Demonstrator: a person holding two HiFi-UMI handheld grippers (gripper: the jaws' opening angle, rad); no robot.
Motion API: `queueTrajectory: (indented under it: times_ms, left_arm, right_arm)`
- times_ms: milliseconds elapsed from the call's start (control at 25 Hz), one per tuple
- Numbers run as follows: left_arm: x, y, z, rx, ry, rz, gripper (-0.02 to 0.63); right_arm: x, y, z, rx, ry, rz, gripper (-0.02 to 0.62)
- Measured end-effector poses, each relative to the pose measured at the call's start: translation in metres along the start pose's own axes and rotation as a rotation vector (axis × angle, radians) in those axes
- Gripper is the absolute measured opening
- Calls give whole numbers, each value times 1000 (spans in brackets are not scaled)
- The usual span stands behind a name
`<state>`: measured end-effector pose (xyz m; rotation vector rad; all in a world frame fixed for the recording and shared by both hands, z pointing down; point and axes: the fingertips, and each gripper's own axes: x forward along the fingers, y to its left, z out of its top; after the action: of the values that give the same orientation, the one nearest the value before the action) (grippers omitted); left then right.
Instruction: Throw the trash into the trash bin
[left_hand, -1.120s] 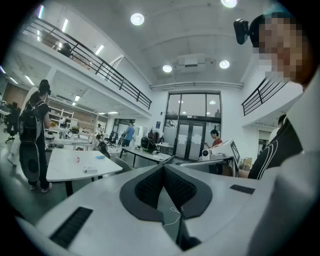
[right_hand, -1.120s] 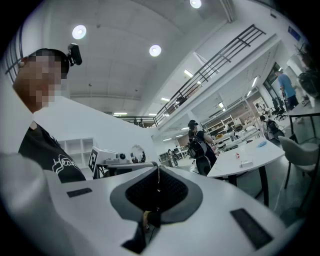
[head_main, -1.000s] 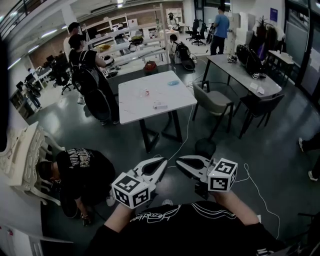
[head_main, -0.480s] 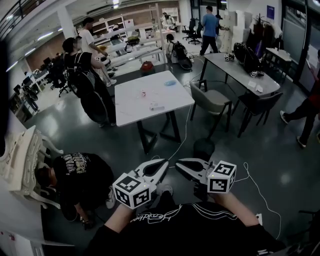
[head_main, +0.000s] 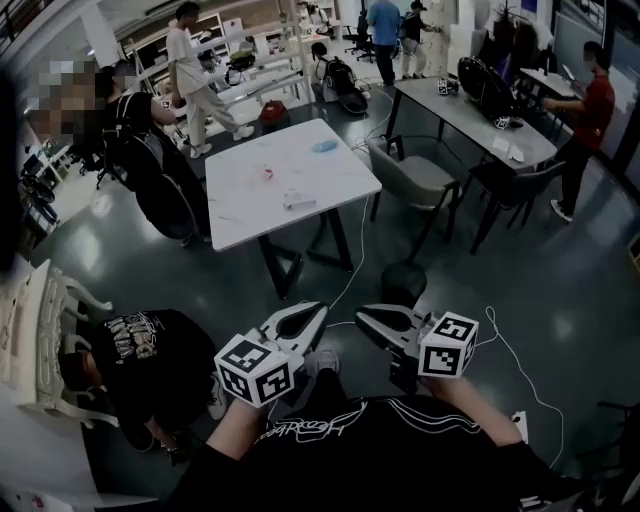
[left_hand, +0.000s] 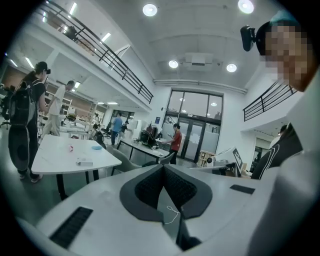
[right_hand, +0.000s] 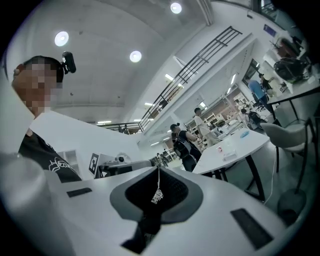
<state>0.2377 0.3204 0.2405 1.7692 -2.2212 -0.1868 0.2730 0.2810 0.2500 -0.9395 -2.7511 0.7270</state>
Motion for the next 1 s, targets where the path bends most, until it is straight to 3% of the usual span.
queueTrajectory:
  times_ms: [240,560,840,1000]
  left_arm:
    - [30,78,0,-56,31,-9,5]
    - [90,219,27,-107,88,1,5]
    - [117,333,39,-170,102,29,5]
    - [128,360,36,-211,115,25,5]
  right_arm:
    - [53,-65,6,74,13,-29,32]
    - [144,-176,47,132,25,-83,32]
    - [217,-249,59,56,149,-142,32]
    - [228,-267,64,58,148,-155,34]
